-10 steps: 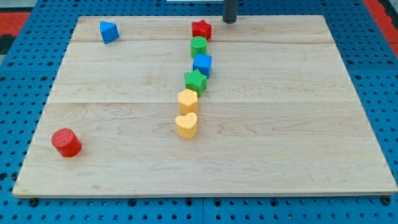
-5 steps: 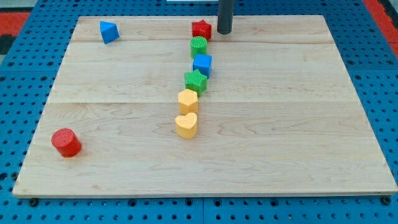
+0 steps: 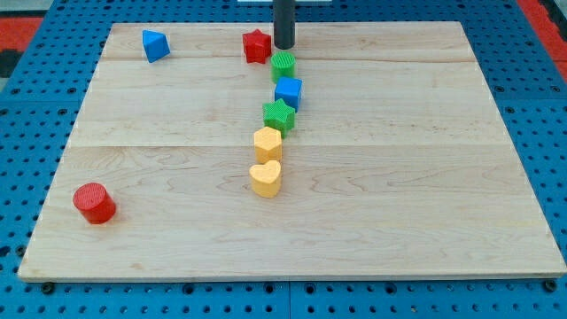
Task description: Place the blue triangle top to the blue cube
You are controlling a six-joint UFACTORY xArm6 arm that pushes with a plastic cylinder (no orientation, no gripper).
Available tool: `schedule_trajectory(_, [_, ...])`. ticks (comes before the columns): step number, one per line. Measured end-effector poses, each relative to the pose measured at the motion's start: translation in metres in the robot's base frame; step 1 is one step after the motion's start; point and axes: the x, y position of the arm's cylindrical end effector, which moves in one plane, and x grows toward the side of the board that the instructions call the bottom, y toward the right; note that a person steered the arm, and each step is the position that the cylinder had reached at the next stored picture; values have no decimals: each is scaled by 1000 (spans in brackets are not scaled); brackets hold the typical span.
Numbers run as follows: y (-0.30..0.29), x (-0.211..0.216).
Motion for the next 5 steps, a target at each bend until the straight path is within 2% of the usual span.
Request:
schedule_trajectory(3, [10, 4])
schedule_trajectory(4, [41, 17])
schedule_trajectory(5, [40, 47])
